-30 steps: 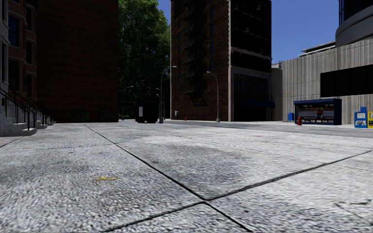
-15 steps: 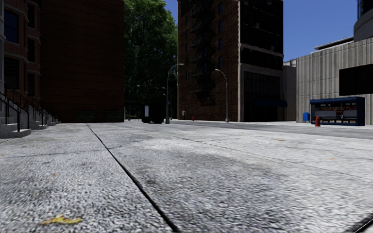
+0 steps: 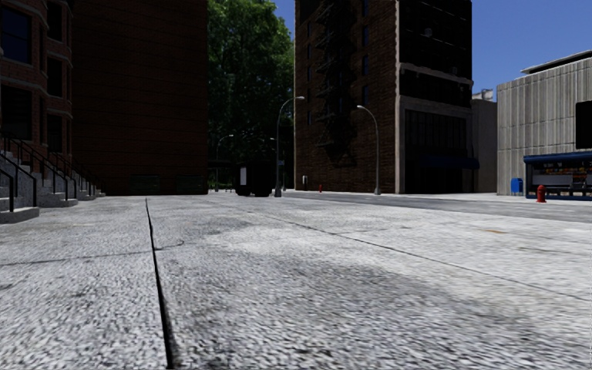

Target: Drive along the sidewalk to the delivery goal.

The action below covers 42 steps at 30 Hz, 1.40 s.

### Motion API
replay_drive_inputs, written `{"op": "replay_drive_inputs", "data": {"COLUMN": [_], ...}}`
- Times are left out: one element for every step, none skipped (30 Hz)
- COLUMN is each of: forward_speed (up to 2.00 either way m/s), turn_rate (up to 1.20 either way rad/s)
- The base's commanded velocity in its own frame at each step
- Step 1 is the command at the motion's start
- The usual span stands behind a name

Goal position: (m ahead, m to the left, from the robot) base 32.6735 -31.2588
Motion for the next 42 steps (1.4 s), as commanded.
{"op": "replay_drive_inputs", "data": {"forward_speed": [2.00,2.00,2.00,2.00,2.00,2.00,2.00,2.00,2.00,2.00,2.00,2.00,2.00,2.00,2.00,2.00,2.00,2.00,2.00,2.00,2.00,2.00,2.00,2.00,2.00,2.00,2.00,2.00,2.00,2.00,2.00,2.00,2.00,2.00,2.00,2.00,2.00,2.00,2.00,2.00,2.00,2.00], "turn_rate": [0.23,0.23,0.23,0.23,0.23,0.23,0.23,0.23,0.23,0.23,0.23,0.23,0.23,0.23,0.23,0.23,0.23,0.23,0.23,0.23,0.23,0.23,0.23,0.23,0.23,0.23,0.23,0.23,0.23,0.23,0.23,0.23,0.23,0.23,0.23,0.23,0.23,0.23,0.23,0.23,0.23,0.23]}}
